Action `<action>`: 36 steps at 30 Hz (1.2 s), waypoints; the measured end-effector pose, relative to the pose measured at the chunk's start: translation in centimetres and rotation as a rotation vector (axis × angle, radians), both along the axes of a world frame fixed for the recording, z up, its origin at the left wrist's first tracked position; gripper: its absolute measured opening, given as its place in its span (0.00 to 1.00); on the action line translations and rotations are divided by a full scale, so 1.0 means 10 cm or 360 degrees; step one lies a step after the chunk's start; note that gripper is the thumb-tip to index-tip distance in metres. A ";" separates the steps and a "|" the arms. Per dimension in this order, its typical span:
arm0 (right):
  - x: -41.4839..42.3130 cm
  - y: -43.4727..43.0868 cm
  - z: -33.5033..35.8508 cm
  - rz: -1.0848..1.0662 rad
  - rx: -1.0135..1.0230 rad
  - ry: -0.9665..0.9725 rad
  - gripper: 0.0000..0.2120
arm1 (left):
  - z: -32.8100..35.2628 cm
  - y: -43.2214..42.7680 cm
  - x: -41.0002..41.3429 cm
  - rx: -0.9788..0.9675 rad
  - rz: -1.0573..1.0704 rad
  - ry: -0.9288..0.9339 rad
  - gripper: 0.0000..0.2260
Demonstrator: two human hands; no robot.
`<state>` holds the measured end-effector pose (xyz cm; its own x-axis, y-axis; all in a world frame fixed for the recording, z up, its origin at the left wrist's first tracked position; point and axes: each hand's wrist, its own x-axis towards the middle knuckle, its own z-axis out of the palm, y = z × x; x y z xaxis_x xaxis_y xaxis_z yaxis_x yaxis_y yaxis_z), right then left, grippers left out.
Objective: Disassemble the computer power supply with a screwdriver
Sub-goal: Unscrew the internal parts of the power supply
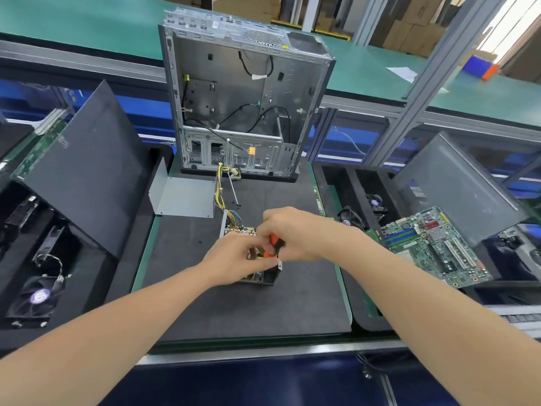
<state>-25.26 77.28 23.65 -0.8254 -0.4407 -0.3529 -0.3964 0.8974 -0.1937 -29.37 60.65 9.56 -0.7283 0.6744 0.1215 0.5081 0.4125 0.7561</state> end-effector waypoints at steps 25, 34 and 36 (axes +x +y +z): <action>-0.02 0.01 0.03 -0.0001 0.0029 -0.0049 0.10 | -0.04 -0.01 0.00 -0.0062 0.0063 0.0006 0.12; 0.16 -0.19 -0.09 -0.0534 0.0353 0.0606 0.20 | -0.05 -0.01 -0.01 0.0007 0.0049 0.0011 0.10; 0.17 -0.29 -0.16 -0.0742 0.0410 0.0636 0.24 | -0.05 -0.01 0.01 -0.0004 0.0050 0.0016 0.12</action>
<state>-23.58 74.37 22.07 -0.9983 0.0514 -0.0265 0.0475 0.9902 0.1312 -29.30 60.57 9.11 -0.7479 0.6515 0.1275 0.5026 0.4302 0.7499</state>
